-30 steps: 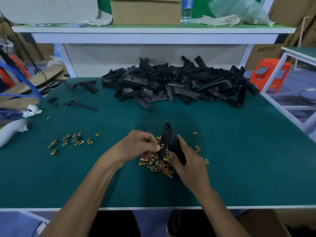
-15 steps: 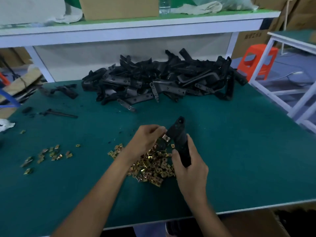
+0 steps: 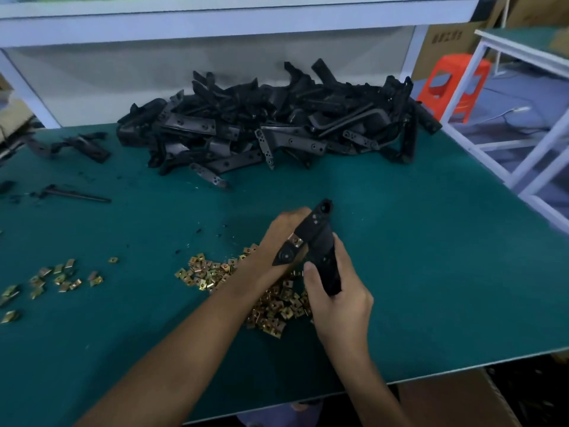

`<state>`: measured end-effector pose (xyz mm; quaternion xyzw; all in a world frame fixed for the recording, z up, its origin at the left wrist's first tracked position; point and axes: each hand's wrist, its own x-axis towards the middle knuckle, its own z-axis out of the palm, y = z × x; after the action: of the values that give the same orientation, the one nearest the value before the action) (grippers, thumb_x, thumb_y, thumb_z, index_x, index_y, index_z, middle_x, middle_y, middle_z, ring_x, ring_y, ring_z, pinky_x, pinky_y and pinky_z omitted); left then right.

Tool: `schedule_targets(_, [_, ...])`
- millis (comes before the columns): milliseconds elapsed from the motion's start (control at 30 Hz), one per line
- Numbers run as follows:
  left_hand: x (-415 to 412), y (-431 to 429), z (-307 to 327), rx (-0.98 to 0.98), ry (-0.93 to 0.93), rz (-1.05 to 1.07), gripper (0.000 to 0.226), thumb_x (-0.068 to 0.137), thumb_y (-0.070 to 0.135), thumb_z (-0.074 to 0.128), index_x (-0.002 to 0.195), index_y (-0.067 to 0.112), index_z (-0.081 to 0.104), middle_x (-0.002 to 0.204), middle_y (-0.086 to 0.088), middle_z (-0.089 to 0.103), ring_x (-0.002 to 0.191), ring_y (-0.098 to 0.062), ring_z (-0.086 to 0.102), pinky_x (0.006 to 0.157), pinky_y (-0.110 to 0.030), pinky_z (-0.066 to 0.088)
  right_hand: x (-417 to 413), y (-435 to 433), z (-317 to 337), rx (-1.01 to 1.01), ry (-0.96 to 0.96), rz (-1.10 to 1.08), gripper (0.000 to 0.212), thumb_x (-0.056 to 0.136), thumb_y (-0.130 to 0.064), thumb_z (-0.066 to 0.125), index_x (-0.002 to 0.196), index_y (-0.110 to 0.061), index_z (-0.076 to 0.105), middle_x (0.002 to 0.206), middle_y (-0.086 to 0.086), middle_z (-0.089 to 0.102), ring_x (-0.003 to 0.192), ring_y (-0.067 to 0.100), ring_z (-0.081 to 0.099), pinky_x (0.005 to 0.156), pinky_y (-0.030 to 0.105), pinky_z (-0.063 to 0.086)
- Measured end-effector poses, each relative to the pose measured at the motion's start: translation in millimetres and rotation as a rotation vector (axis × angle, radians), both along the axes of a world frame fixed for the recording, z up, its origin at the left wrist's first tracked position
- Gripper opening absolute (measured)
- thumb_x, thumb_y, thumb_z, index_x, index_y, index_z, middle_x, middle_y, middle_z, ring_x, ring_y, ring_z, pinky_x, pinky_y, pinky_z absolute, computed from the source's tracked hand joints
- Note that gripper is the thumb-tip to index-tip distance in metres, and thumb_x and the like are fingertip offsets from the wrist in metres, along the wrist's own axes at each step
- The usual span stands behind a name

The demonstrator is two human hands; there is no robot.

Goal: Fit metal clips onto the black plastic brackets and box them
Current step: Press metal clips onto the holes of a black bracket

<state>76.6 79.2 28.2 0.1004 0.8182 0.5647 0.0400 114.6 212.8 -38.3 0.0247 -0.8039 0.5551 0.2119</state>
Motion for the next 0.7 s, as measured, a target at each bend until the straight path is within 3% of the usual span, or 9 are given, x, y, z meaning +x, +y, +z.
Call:
schedule_targets(100, [-20.8, -9.3, -0.5, -0.084, -0.068, 0.233, 0.022, 0.103, 0.012, 0.053, 0.120, 0.009, 0.066, 0.118, -0.012, 0.069, 0.115, -0.027, 0.064, 0.098, -0.040, 0.049, 1.4, -2.1, 4.0, 0.053, 0.011, 0.028, 0.059, 0.088, -0.032, 0.068, 0.145, -0.021, 0.054, 0.119, -0.020, 0.064, 0.106, -0.027, 0.051, 0.086, -0.002, 0.038])
schedule_targets(133, [-21.5, -16.6, 0.2, -0.065, -0.054, 0.292, 0.020, 0.101, 0.012, 0.055, 0.115, 0.010, 0.068, 0.108, -0.012, 0.072, 0.104, -0.027, 0.068, 0.092, -0.043, 0.054, 1.1, -2.6, 3.1, 0.060, 0.012, 0.044, 0.060, 0.088, -0.032, 0.069, 0.145, -0.021, 0.055, 0.119, -0.016, 0.067, 0.105, -0.023, 0.055, 0.085, -0.002, 0.039])
schedule_targets(200, [-9.6, -33.6, -4.1, 0.029, -0.044, 0.361, 0.019, 0.100, 0.019, 0.057, 0.105, 0.029, 0.073, 0.092, -0.006, 0.075, 0.081, -0.019, 0.068, 0.075, -0.043, 0.055, 1.6, -3.7, 4.5, 0.103, 0.004, 0.067, 0.061, 0.087, -0.035, 0.069, 0.145, -0.021, 0.055, 0.115, -0.013, 0.069, 0.104, -0.013, 0.058, 0.084, -0.002, 0.039])
schedule_targets(267, [12.4, -47.9, -8.2, 0.180, -0.070, 0.443, 0.024, 0.097, 0.020, 0.060, 0.094, 0.037, 0.076, 0.083, 0.004, 0.075, 0.071, -0.013, 0.065, 0.067, -0.034, 0.052, 1.5, -4.6, 4.5, 0.158, -0.011, 0.085, 0.062, 0.086, -0.037, 0.069, 0.145, -0.023, 0.055, 0.105, -0.019, 0.065, 0.099, -0.012, 0.059, 0.081, -0.005, 0.037])
schedule_targets(333, [29.1, -57.3, -7.6, 0.342, -0.103, 0.506, 0.024, 0.095, 0.015, 0.063, 0.090, 0.035, 0.076, 0.086, 0.000, 0.076, 0.076, -0.012, 0.067, 0.075, -0.032, 0.054, 1.6, -5.7, 4.9, 0.190, -0.031, 0.113, 0.060, 0.087, -0.044, 0.067, 0.144, -0.035, 0.052, 0.099, -0.029, 0.061, 0.094, -0.022, 0.057, 0.078, -0.004, 0.038])
schedule_targets(400, [39.5, -64.1, -5.5, 0.455, -0.128, 0.502, 0.016, 0.096, 0.012, 0.066, 0.091, 0.025, 0.074, 0.095, -0.008, 0.078, 0.088, -0.020, 0.070, 0.084, -0.036, 0.056, 2.3, -7.6, 4.9, 0.214, -0.049, 0.137, 0.060, 0.086, -0.053, 0.062, 0.143, -0.045, 0.044, 0.094, -0.031, 0.062, 0.092, -0.019, 0.059, 0.076, 0.002, 0.043])
schedule_targets(467, [48.9, -68.9, -0.6, 0.534, -0.141, 0.444, 0.006, 0.095, 0.012, 0.068, 0.096, 0.018, 0.070, 0.101, -0.009, 0.077, 0.094, -0.022, 0.070, 0.086, -0.036, 0.057, 4.8, -8.9, 5.2, 0.245, -0.046, 0.159, 0.061, 0.086, -0.055, 0.057, 0.145, -0.042, 0.046, 0.096, -0.022, 0.066, 0.090, -0.006, 0.063, 0.075, 0.011, 0.047])
schedule_targets(600, [57.8, -68.5, 8.3, 0.608, -0.139, 0.403, 0.011, 0.088, 0.017, 0.075, 0.098, 0.015, 0.072, 0.093, -0.004, 0.072, 0.092, -0.018, 0.066, 0.090, -0.037, 0.053, 10.2, -11.6, 9.8, 0.369, -0.046, 0.204, 0.063, 0.088, -0.057, 0.054, 0.146, -0.033, 0.052, 0.098, -0.012, 0.070, 0.086, 0.003, 0.063, 0.074, 0.003, 0.040])
schedule_targets(700, [59.3, -64.6, 9.1, 0.650, -0.171, 0.430, 0.008, 0.091, 0.009, 0.071, 0.098, 0.012, 0.072, 0.093, -0.009, 0.072, 0.092, -0.021, 0.065, 0.093, -0.040, 0.050, 11.7, -13.0, 14.2, 0.391, -0.061, 0.214, 0.062, 0.089, -0.052, 0.060, 0.146, -0.030, 0.053, 0.092, -0.010, 0.069, 0.082, 0.007, 0.065, 0.072, 0.014, 0.048])
